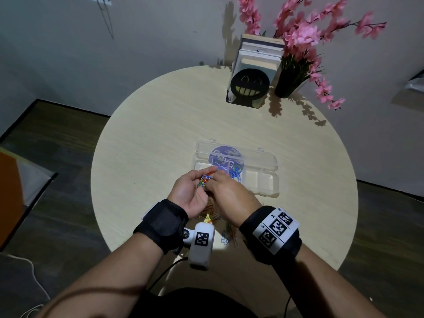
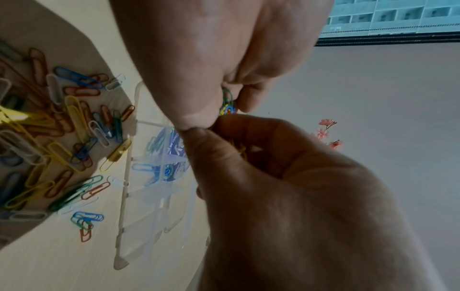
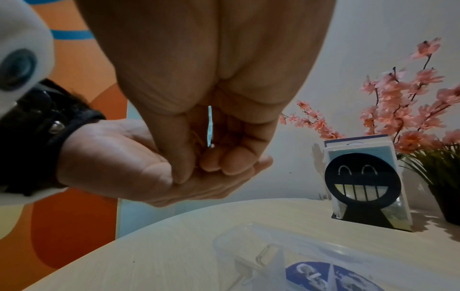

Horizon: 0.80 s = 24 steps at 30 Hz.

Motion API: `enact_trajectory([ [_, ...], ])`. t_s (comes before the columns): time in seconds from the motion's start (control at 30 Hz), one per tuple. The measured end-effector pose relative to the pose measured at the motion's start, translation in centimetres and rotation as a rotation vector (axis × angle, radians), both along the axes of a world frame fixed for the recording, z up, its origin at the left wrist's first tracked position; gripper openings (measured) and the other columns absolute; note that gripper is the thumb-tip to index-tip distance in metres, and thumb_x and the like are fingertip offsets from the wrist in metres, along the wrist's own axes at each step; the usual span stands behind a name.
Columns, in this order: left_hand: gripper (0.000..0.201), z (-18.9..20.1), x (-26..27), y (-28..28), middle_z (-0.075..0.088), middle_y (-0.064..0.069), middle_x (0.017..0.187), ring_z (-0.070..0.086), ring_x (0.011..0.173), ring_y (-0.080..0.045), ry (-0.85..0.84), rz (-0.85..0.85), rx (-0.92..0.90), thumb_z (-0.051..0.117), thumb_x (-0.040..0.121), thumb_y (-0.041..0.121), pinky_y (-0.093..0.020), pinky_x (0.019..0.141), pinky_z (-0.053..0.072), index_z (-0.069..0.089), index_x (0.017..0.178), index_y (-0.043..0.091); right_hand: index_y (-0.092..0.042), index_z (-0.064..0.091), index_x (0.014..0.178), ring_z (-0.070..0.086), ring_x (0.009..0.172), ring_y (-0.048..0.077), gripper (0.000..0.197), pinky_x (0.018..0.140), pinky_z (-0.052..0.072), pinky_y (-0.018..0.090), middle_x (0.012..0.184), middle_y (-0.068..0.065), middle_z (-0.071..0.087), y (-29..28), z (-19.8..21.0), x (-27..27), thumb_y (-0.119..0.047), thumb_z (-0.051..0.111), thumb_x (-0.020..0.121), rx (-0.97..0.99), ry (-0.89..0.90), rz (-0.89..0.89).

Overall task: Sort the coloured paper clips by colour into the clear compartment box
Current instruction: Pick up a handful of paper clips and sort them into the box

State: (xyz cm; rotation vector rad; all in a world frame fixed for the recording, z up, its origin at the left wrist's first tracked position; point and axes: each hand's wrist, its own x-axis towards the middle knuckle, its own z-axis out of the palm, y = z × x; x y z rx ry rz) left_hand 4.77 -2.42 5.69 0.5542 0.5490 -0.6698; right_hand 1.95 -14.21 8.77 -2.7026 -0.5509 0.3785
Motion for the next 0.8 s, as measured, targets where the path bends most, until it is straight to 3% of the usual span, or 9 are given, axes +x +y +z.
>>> enact_trajectory([
  [0.1,0.034,0.2,0.0,-0.1,0.065,-0.023,0.107,0.061,0.104,-0.033,0.004,0.015,-0.010,0.032,0.094,0.011,-0.038,0.098,0.046,0.060,0.106,-0.004,-0.005,0.062,0.093,0.058,0.086,0.031,0.012,0.072,0.050,0.043,0.101,0.014,0.057,-0.1,0.3,-0.3,-0.005,0.053,0.085,0.064,-0.053,-0.014],
  [0.23,0.029,0.1,-0.2,-0.1,0.066,-0.018,0.086,0.067,0.074,-0.024,0.024,0.030,0.001,0.037,0.091,0.011,-0.030,0.071,0.056,0.061,0.100,-0.003,-0.003,0.064,0.085,0.057,0.079,0.025,0.011,0.071,0.040,0.027,0.085,0.012,0.061,-0.6,1.6,-0.6,-0.008,0.054,0.084,0.209,-0.137,-0.141],
  [0.33,0.028,-0.2,-0.3,-0.6,0.064,-0.019,0.091,0.063,0.080,-0.025,0.035,0.048,-0.034,0.047,0.078,0.011,-0.033,0.079,0.051,0.060,0.098,-0.003,-0.011,0.069,0.087,0.043,0.069,-0.001,0.010,0.066,0.034,0.015,0.075,-0.010,0.058,-1.4,2.7,-0.6,-0.008,0.060,0.084,0.354,-0.148,-0.320],
  [0.37,0.031,-0.2,-0.3,-0.8,0.063,-0.020,0.094,0.063,0.081,-0.026,0.036,0.059,-0.049,0.048,0.076,0.011,-0.034,0.078,0.052,0.058,0.101,-0.004,-0.014,0.069,0.084,0.044,0.065,-0.002,0.011,0.063,0.036,0.012,0.067,-0.018,0.055,-1.7,2.9,-0.5,-0.008,0.061,0.083,0.399,-0.141,-0.378],
  [0.43,0.029,0.0,-0.3,-1.1,0.065,-0.024,0.092,0.068,0.075,-0.030,0.038,0.063,-0.062,0.043,0.082,0.009,-0.036,0.066,0.058,0.057,0.103,-0.007,-0.019,0.067,0.079,0.050,0.058,-0.005,0.013,0.057,0.036,0.007,0.056,-0.020,0.055,-2.4,3.1,-0.3,-0.009,0.061,0.082,0.451,-0.092,-0.479],
  [0.47,0.028,0.0,-0.3,-1.2,0.067,-0.025,0.089,0.070,0.073,-0.031,0.034,0.057,-0.061,0.039,0.088,0.009,-0.039,0.064,0.060,0.057,0.102,-0.007,-0.021,0.065,0.077,0.050,0.057,-0.004,0.012,0.056,0.036,0.008,0.057,-0.016,0.058,-2.8,3.1,-0.2,-0.010,0.061,0.081,0.459,-0.075,-0.512],
  [0.53,0.031,0.1,-0.2,-1.3,0.069,-0.026,0.088,0.071,0.075,-0.034,0.023,0.053,-0.042,0.033,0.094,0.012,-0.043,0.070,0.058,0.058,0.099,-0.006,-0.023,0.062,0.075,0.052,0.058,0.003,0.013,0.060,0.041,0.018,0.063,-0.008,0.061,-4.1,2.9,0.4,-0.012,0.059,0.081,0.480,-0.078,-0.571],
  [0.6,0.032,-0.2,-0.1,-1.2,0.069,-0.025,0.092,0.071,0.080,-0.035,0.034,0.058,-0.027,0.032,0.095,0.014,-0.043,0.075,0.056,0.058,0.098,-0.005,-0.027,0.057,0.070,0.058,0.062,0.017,0.016,0.063,0.045,0.027,0.064,-0.004,0.062,-5.8,2.4,1.1,-0.014,0.058,0.080,0.483,-0.084,-0.646],
  [0.8,0.031,-0.8,0.1,-0.7,0.068,-0.024,0.097,0.071,0.083,-0.034,0.052,0.112,-0.015,0.035,0.094,0.014,-0.042,0.079,0.055,0.060,0.096,-0.004,-0.019,0.053,0.073,0.047,0.063,0.023,0.012,0.058,0.039,0.028,0.065,0.002,0.054,-10.3,-0.5,3.1,-0.009,0.052,0.079,0.274,0.008,-0.762],
])
